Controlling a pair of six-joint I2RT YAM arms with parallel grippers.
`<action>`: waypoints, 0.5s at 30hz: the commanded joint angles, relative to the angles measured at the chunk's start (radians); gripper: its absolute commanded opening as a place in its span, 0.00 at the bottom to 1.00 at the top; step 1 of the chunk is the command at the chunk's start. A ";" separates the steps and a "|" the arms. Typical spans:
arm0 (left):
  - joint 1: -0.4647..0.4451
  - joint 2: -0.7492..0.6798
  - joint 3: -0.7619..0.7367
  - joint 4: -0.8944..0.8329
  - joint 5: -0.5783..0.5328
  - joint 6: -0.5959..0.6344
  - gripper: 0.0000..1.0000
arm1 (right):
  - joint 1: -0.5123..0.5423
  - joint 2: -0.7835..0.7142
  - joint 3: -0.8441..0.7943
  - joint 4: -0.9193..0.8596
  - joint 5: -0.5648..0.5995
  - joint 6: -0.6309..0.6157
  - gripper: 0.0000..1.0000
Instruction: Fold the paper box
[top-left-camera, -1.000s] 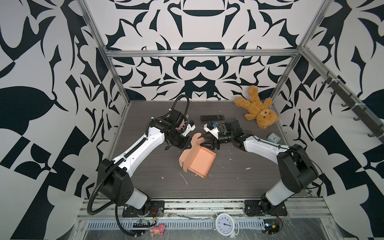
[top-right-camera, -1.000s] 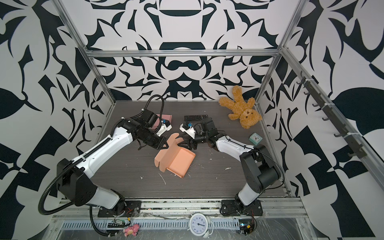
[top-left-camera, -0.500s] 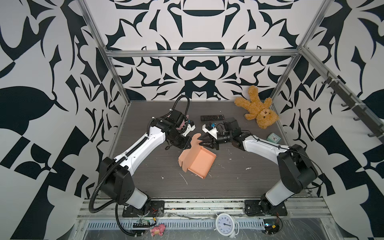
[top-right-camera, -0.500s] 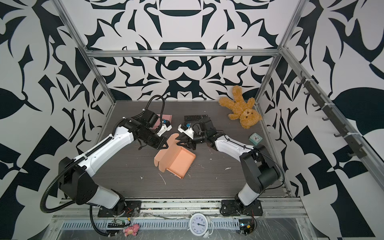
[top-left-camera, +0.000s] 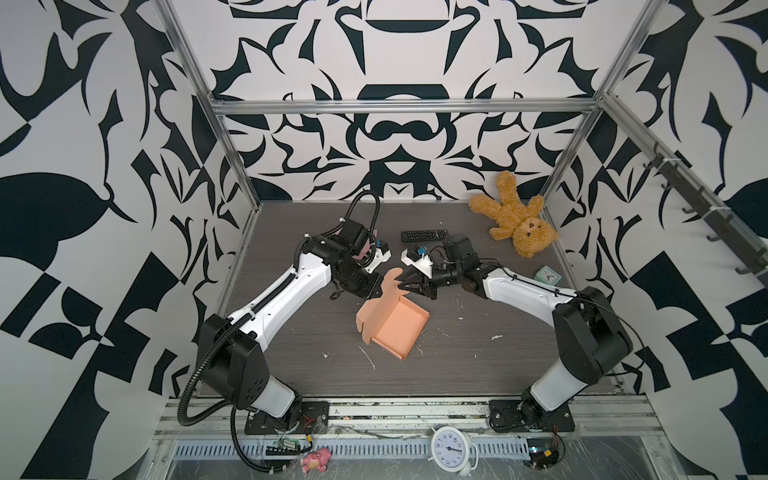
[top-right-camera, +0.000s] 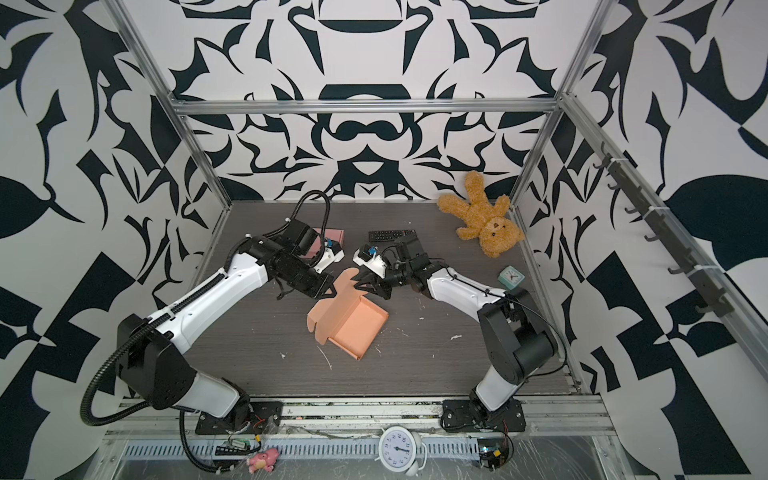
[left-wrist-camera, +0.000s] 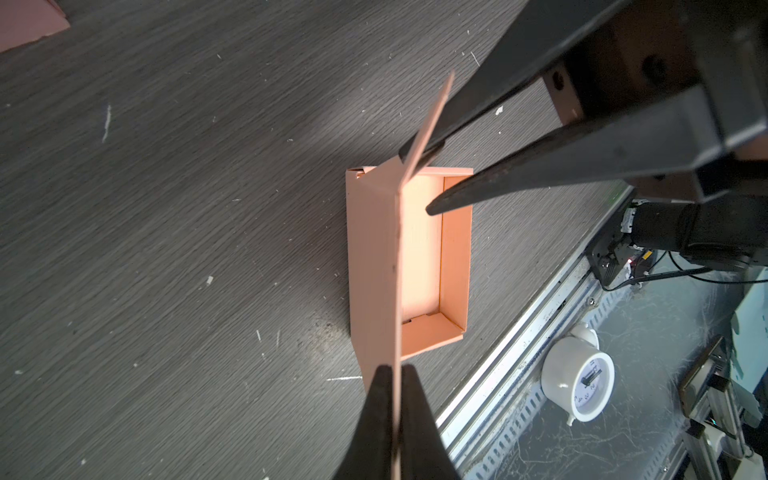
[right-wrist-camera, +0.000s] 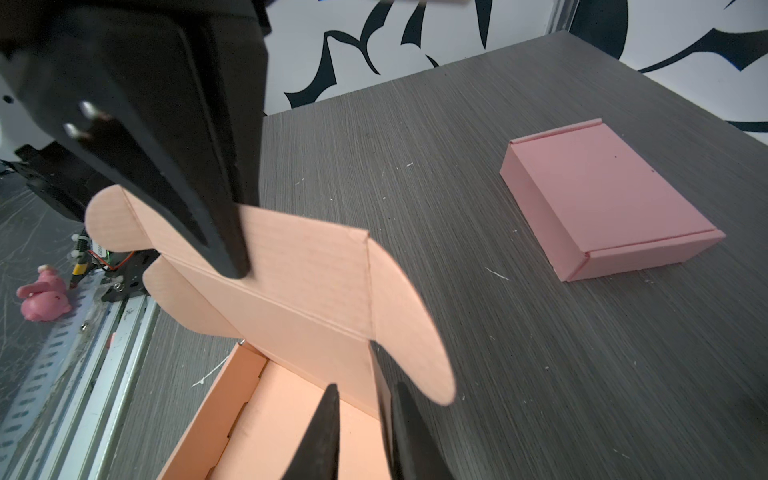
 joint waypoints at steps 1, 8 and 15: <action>-0.003 0.011 0.023 -0.034 0.005 0.016 0.09 | 0.006 -0.002 0.039 -0.012 0.019 -0.016 0.25; -0.003 0.013 0.022 -0.032 0.001 0.016 0.09 | 0.006 0.011 0.054 -0.033 0.023 -0.010 0.21; -0.003 0.013 0.020 -0.031 0.001 0.015 0.09 | 0.007 0.015 0.064 -0.057 0.022 -0.021 0.13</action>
